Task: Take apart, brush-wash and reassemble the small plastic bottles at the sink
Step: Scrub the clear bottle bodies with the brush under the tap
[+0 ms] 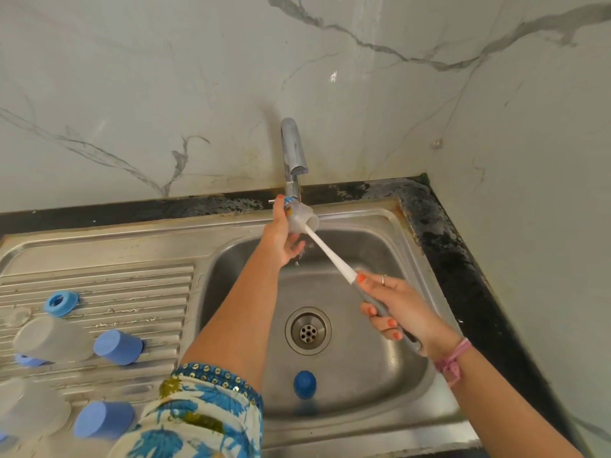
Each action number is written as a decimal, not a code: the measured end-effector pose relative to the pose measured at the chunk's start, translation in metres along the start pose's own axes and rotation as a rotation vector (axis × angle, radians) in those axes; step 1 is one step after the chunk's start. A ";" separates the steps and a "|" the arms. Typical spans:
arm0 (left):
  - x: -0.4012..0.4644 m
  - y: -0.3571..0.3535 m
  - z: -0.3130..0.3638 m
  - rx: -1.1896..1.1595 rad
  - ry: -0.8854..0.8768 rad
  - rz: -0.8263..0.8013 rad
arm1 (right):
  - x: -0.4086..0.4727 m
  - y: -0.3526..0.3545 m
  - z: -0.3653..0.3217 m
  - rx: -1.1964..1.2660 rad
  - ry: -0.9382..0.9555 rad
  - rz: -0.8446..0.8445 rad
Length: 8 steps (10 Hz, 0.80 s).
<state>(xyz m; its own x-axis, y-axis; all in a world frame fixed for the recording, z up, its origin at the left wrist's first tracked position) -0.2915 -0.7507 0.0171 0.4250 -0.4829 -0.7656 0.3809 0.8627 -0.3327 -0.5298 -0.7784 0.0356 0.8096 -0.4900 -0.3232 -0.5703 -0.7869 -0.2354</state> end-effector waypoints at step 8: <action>0.003 0.008 0.020 -0.228 -0.101 -0.017 | -0.011 0.000 -0.019 -1.893 0.529 0.040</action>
<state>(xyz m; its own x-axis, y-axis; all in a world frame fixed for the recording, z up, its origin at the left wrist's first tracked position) -0.2705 -0.7479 0.0230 0.5047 -0.5005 -0.7034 0.1983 0.8602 -0.4698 -0.5359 -0.7809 0.0566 0.9601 -0.2766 0.0420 -0.0209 0.0787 0.9967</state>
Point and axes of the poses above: each hand's wrist, its own x-axis towards the middle knuckle, its own y-axis out of the back of the hand, z = x × y, the point moved 2 cm from there along x, towards the middle knuckle, and after that the axes turned 13 degrees about y, right-handed, at the moved point
